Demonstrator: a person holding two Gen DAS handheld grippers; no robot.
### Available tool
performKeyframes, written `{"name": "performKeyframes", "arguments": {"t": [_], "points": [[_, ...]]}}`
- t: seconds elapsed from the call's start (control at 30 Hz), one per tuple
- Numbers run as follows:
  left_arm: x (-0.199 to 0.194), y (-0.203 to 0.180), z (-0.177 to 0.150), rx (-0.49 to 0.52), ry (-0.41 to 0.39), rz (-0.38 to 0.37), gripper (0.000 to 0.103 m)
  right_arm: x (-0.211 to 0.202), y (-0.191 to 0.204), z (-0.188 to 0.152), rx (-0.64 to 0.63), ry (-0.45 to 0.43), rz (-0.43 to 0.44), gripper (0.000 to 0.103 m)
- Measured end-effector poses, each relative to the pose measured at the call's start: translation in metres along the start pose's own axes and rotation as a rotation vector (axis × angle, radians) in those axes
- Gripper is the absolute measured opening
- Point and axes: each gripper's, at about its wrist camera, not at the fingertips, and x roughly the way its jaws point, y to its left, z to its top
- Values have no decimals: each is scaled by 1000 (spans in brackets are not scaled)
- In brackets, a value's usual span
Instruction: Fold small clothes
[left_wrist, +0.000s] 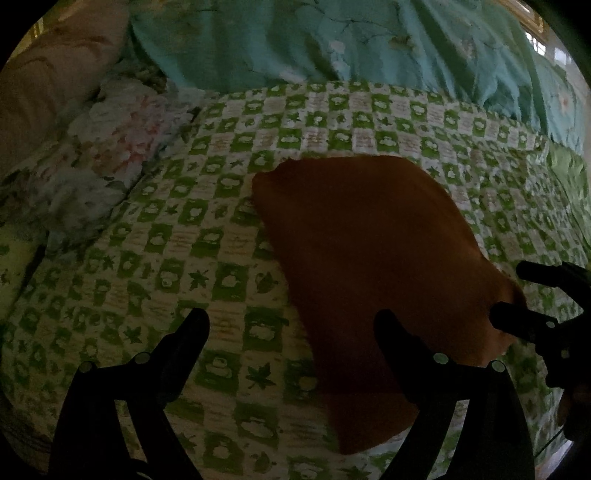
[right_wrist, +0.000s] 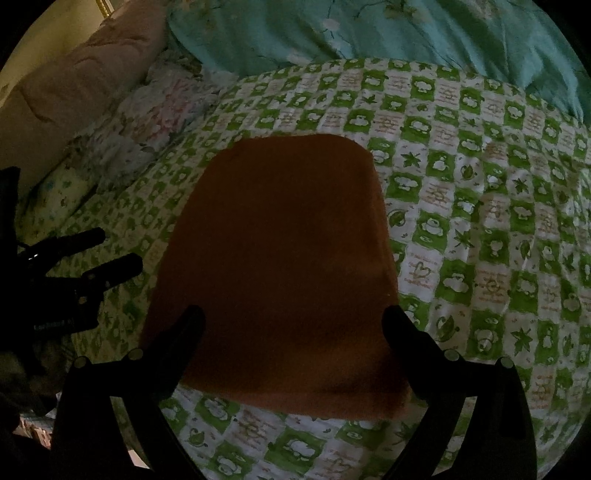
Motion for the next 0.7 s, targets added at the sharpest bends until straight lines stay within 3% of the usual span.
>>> {"name": "performKeyframes", "arguments": {"t": [0.7], "points": [[-5,10,2,-24,-9,46,91,5,13,3,-35,3,18,97]]}}
